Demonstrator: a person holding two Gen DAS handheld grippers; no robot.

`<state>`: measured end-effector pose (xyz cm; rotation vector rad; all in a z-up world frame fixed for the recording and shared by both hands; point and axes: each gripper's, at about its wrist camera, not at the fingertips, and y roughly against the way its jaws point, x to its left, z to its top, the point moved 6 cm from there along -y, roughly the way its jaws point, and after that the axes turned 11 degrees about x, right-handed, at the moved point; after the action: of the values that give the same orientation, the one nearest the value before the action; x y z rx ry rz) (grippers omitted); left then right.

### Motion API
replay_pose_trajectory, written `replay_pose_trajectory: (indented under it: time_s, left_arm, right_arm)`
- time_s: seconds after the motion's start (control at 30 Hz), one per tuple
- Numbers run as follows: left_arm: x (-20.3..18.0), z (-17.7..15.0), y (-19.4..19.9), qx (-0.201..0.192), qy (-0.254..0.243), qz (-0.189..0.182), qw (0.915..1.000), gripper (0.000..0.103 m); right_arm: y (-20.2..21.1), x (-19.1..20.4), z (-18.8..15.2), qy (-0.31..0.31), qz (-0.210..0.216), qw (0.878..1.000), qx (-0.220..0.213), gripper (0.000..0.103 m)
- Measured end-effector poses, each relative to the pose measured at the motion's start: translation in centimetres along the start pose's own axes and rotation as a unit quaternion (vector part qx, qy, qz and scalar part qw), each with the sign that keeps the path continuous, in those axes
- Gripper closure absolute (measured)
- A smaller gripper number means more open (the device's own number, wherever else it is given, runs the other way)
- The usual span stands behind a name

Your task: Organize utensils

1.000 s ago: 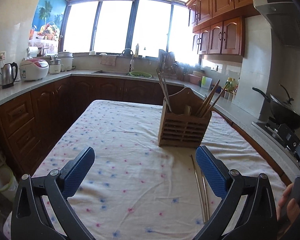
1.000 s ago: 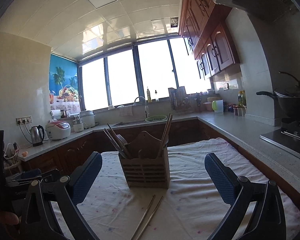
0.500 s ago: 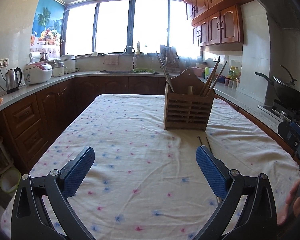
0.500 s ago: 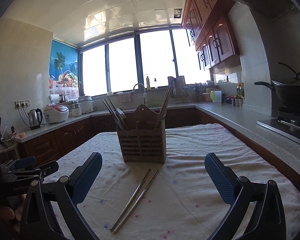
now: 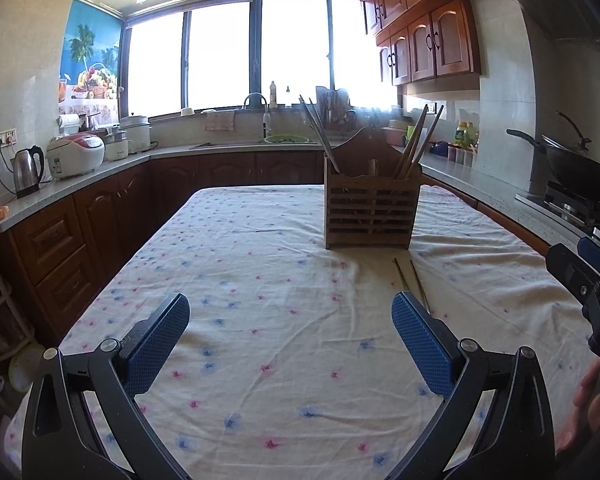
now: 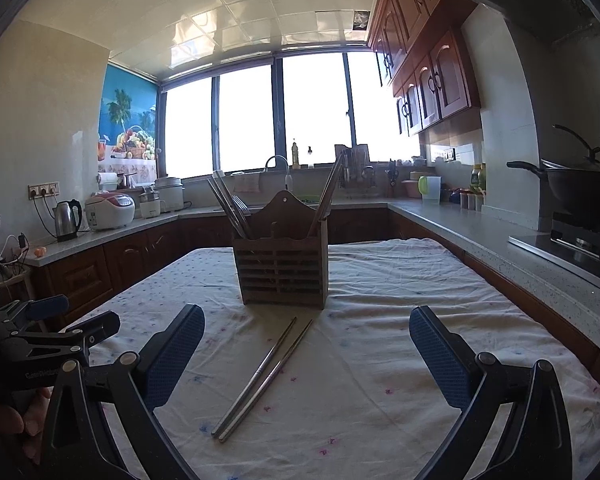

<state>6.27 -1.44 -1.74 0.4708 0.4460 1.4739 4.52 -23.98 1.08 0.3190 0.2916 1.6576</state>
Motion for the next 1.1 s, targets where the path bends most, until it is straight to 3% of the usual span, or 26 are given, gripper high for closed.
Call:
replay_pose_trajectory:
  time_s: [1.1]
  left_arm:
    - [0.26,-0.17,-0.37,0.005,-0.003,0.031,0.9995,0.000]
  right_arm:
    - [0.01,-0.76,-0.33,-0.008,-0.009,1.000,0.010,0.000]
